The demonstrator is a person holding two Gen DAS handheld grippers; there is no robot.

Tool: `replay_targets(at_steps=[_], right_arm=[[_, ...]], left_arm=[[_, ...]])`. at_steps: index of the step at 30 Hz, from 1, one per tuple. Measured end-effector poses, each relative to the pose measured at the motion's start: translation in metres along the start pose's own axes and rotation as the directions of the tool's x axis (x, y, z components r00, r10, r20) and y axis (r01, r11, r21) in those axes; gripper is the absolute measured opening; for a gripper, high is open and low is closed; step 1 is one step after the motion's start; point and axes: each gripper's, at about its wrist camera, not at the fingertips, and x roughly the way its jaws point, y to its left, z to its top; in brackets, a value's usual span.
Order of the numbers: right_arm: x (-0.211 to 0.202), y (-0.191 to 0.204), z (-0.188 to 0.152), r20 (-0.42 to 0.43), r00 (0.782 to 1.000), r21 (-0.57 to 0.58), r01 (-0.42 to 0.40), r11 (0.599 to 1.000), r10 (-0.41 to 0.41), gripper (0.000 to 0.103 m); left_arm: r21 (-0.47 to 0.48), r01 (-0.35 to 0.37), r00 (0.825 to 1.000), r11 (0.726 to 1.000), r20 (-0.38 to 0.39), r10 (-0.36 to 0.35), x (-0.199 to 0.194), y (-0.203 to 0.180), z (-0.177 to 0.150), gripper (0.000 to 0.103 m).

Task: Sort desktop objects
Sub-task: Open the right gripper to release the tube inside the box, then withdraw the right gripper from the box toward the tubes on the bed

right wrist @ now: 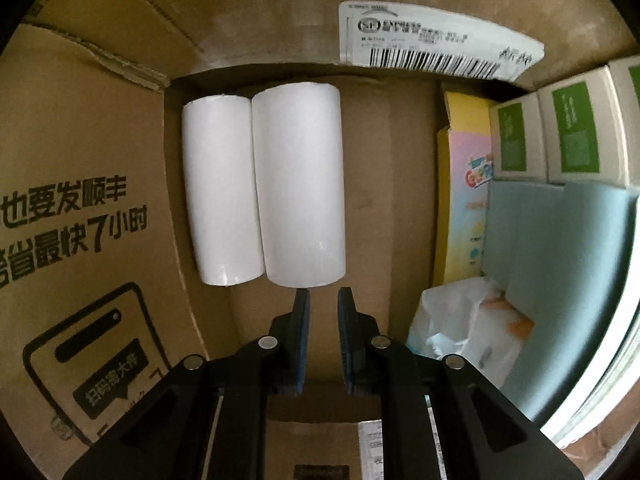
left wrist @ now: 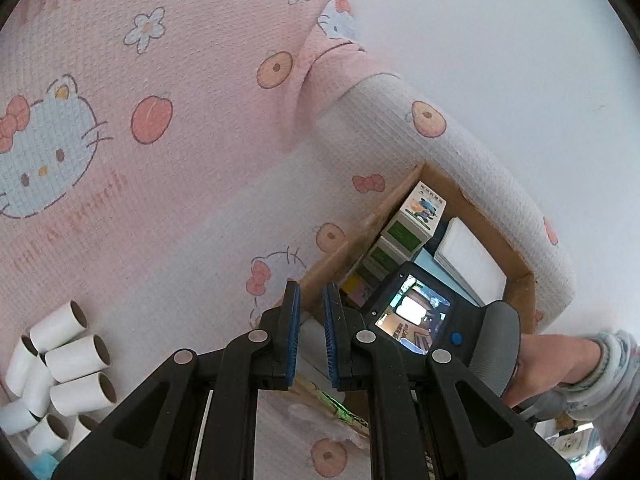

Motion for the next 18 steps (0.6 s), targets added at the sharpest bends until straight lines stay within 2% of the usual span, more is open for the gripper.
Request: replay_targets(at_steps=[9,13,14,15,17,18], right_arm=[[0.002,0.002,-0.002,0.007,1.0,-0.001,-0.003,1.0,0.003,0.01],[-0.005,0.008,-0.011,0.021,0.998,-0.025,0.054,0.998,-0.053,0.01],[-0.009,0.01,-0.014,0.033,0.997,-0.032,0.069,0.997,-0.068,0.01],[-0.014,0.012,-0.019,0.051,0.995,-0.035,0.085,0.996,-0.083,0.01],[-0.027,0.015,-0.028,0.095,0.99,-0.03,0.11,0.993,-0.107,0.01],[-0.033,0.017,-0.032,0.12,0.986,-0.022,0.122,0.992,-0.119,0.01]], left_arm=[[0.021,-0.019,1.0,1.0,0.002,0.019,-0.003,-0.003,-0.001,0.013],[0.036,-0.057,0.998,0.998,0.017,0.057,-0.01,-0.005,-0.006,0.016],[0.038,-0.066,0.998,0.997,0.023,0.066,-0.013,-0.006,-0.007,0.023],[0.037,-0.077,0.997,0.996,0.031,0.076,-0.016,-0.006,-0.009,0.036],[0.024,-0.094,0.994,0.995,0.057,0.092,-0.022,-0.005,-0.013,0.05],[0.018,-0.09,0.994,0.996,0.063,0.089,-0.024,-0.004,-0.015,0.051]])
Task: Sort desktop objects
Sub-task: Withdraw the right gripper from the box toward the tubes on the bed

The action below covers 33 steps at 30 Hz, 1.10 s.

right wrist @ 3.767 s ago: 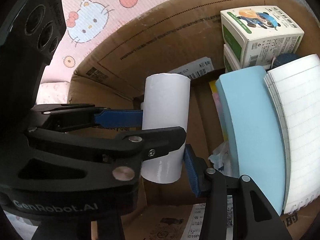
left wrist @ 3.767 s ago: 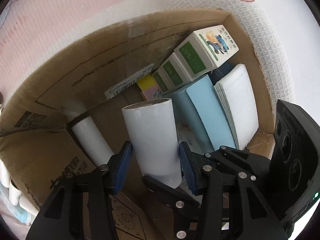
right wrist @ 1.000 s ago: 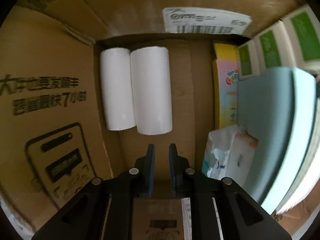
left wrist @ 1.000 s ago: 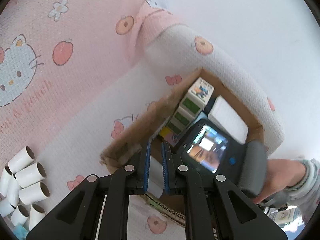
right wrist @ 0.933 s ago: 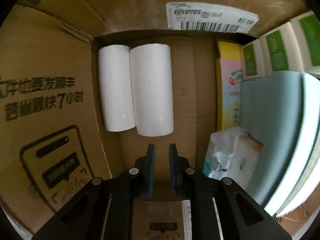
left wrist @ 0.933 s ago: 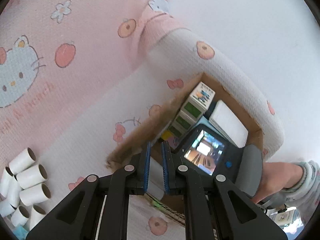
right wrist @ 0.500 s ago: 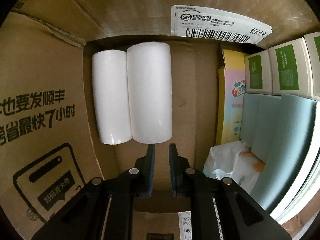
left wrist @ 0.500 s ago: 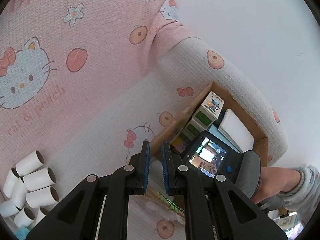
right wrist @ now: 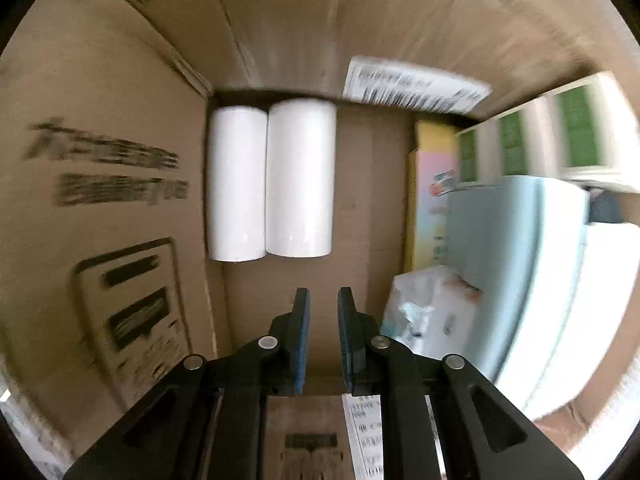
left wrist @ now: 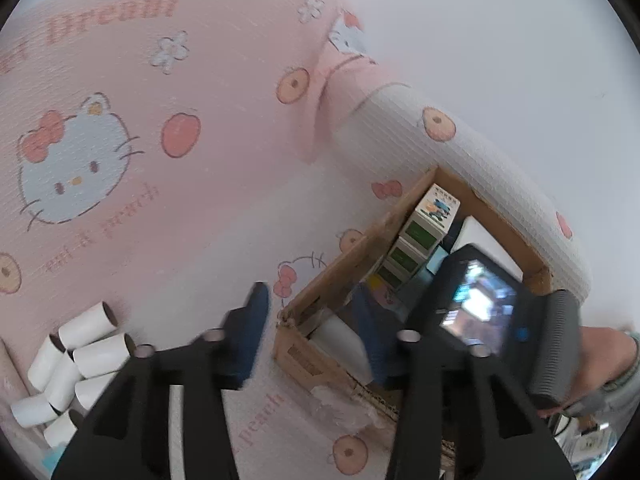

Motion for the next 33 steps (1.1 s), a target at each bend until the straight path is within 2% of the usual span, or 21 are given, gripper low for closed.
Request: replay_targets(at_steps=[6,10,14,17,19,24,28,30,33], right_arm=[[-0.042,0.009,-0.022,0.134,0.988,0.022,0.073,0.997,-0.075,0.01],[-0.075,0.003,-0.024,0.219,0.965,0.04,0.14,0.989,-0.145,0.01],[-0.106,0.018,-0.038,0.283,0.936,0.039,0.206,0.978,-0.209,0.01],[-0.103,0.037,-0.041,0.32,0.911,0.003,0.274,0.962,-0.26,0.01],[-0.103,0.043,-0.042,0.333,0.904,-0.019,0.292,0.956,-0.269,0.01],[-0.113,0.048,-0.045,0.368,0.886,0.02,0.296,0.955,-0.282,0.01],[-0.128,0.045,-0.04,0.414,0.845,0.106,0.324,0.94,-0.338,0.01],[-0.138,0.044,-0.038,0.459,0.831,0.131,0.287,0.949,-0.315,0.01],[-0.151,0.045,-0.038,0.531,0.814,0.145,0.185,0.972,-0.234,0.01]], left_arm=[[-0.063,0.019,1.0,0.998,0.023,-0.018,-0.016,0.01,-0.02,0.06],[-0.101,0.01,0.999,0.995,0.04,-0.006,-0.028,0.021,-0.042,0.062],[-0.112,-0.057,0.997,0.992,0.044,0.062,-0.038,0.029,-0.073,0.063],[-0.131,-0.131,0.989,0.983,0.057,0.139,-0.05,0.036,-0.102,0.063],[-0.16,-0.158,0.984,0.975,0.054,0.168,-0.058,0.045,-0.122,0.063],[-0.279,-0.21,0.977,0.937,-0.03,0.21,-0.069,0.077,-0.172,0.063],[-0.333,-0.273,0.962,0.903,-0.078,0.263,-0.077,0.1,-0.199,0.063],[-0.361,-0.275,0.961,0.891,-0.08,0.265,-0.081,0.111,-0.204,0.063],[-0.406,-0.274,0.96,0.872,-0.063,0.273,-0.09,0.127,-0.212,0.063]])
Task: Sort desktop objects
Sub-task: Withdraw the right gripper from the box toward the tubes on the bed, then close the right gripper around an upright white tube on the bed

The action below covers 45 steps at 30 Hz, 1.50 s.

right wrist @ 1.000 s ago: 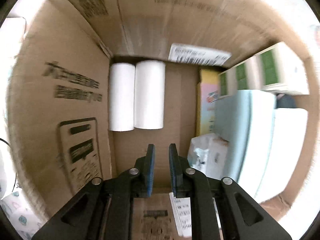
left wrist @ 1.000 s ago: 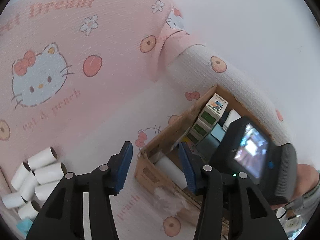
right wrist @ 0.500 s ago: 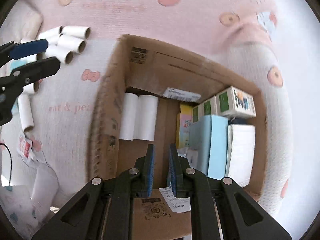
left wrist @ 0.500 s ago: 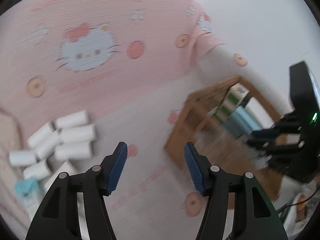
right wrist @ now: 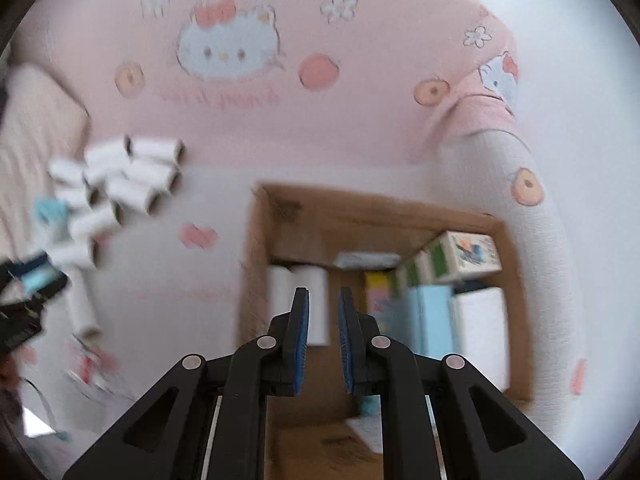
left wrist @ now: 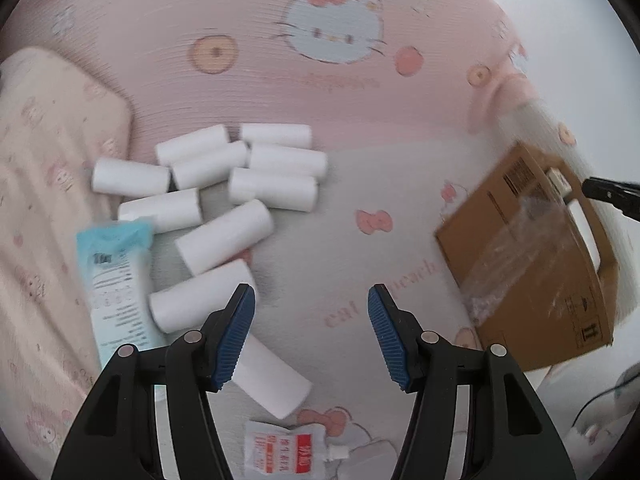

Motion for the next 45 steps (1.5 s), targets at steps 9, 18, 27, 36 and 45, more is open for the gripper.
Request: replay_targets(at_steps=[9,18,27,36,45], right_arm=[[-0.017,0.047,0.007,0.165,0.959,-0.013,-0.229,0.973,0.228,0.011],[0.009,0.103,-0.018,0.182,0.915,-0.127,-0.341,0.931,0.36,0.011],[0.07,0.131,-0.056,0.069,0.856,-0.063,-0.509,0.858,0.513,0.011],[0.105,0.162,-0.08,-0.023,0.844,-0.118,-0.535,0.837,0.536,0.012],[0.106,0.191,-0.097,0.004,0.783,-0.229,-0.605,0.763,0.622,0.053]], left_arm=[[-0.152,0.011,1.0,0.988,-0.019,-0.014,0.005,0.055,-0.005,0.063],[-0.223,0.06,0.997,0.973,-0.026,-0.068,0.013,0.073,-0.03,0.057],[-0.316,0.082,0.985,0.945,-0.122,-0.126,0.037,0.08,-0.052,0.053],[-0.355,0.067,0.982,0.932,-0.145,-0.125,0.046,0.085,-0.059,0.046],[-0.409,0.106,0.962,0.907,-0.187,-0.197,0.066,0.087,-0.07,0.045]])
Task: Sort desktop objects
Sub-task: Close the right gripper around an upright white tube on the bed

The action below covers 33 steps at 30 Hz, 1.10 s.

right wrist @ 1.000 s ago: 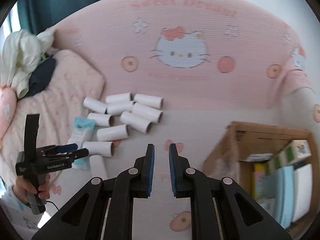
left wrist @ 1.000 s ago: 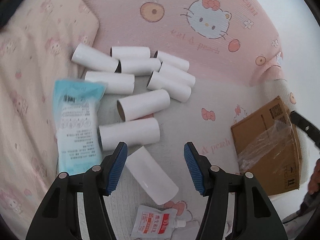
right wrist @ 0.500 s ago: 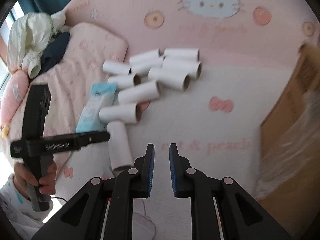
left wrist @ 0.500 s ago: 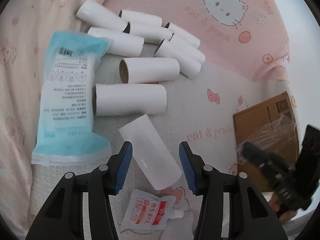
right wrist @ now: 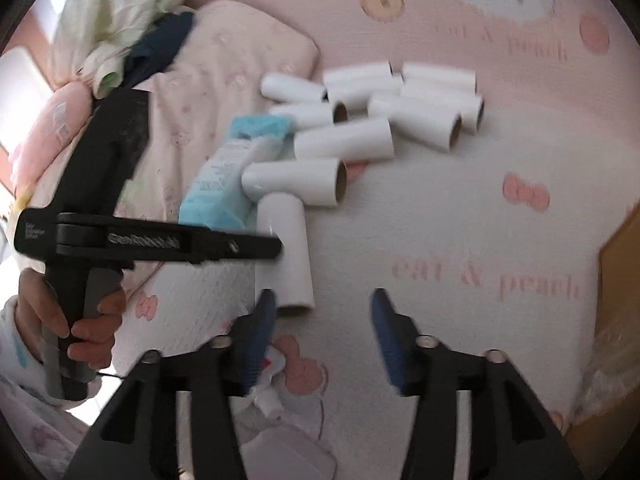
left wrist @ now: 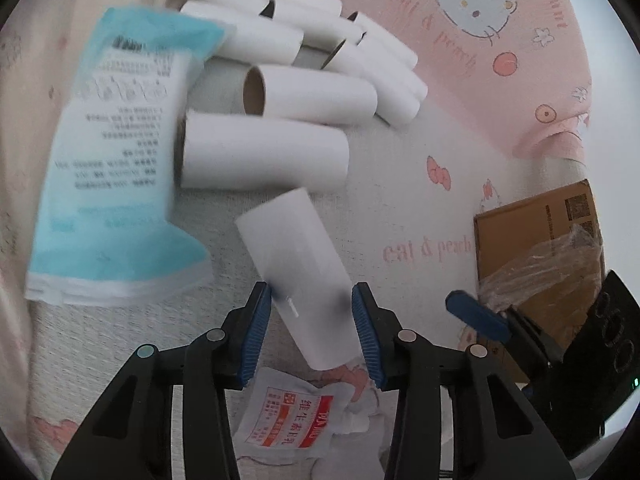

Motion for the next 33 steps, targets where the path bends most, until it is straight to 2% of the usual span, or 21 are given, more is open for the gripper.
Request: replay_targets(at_steps=[3,9,15,17,19,20,28,33], right_arm=[[0.002,0.005,-0.001,0.017,1.0,-0.032,0.011,0.999,-0.011,0.054],[0.011,-0.004,-0.002,0.006,1.0,0.01,0.009,1.0,-0.009,0.054],[0.03,-0.011,-0.004,-0.018,0.998,0.108,-0.064,0.992,0.066,0.054],[0.039,-0.011,-0.003,-0.04,0.996,0.122,-0.075,0.99,0.08,0.05],[0.045,-0.009,-0.003,-0.056,0.994,0.12,-0.089,0.989,0.096,0.035],[0.047,-0.01,-0.003,-0.049,0.992,0.134,-0.11,0.985,0.117,0.035],[0.049,-0.012,-0.002,-0.062,0.991,0.175,-0.109,0.978,0.122,0.034],[0.041,-0.017,-0.003,-0.073,0.994,0.18,-0.066,0.981,0.08,0.034]], left_arm=[[0.009,0.006,1.0,1.0,0.025,-0.006,0.0,-0.002,-0.001,0.042],[0.01,0.016,0.999,1.0,0.028,-0.016,0.003,-0.004,0.002,0.041],[-0.011,0.047,0.999,0.999,0.019,-0.047,0.006,-0.003,0.002,0.041],[-0.019,0.057,0.998,0.998,0.013,-0.056,0.007,-0.003,0.002,0.041],[-0.028,0.061,0.998,0.998,0.015,-0.061,0.008,-0.002,0.003,0.04],[-0.03,0.064,0.998,0.998,0.015,-0.063,0.009,-0.003,0.003,0.04],[0.004,0.084,0.996,0.996,0.002,-0.084,0.013,-0.01,0.006,0.04],[0.029,0.146,0.989,0.989,-0.04,-0.145,0.029,-0.023,0.009,0.04]])
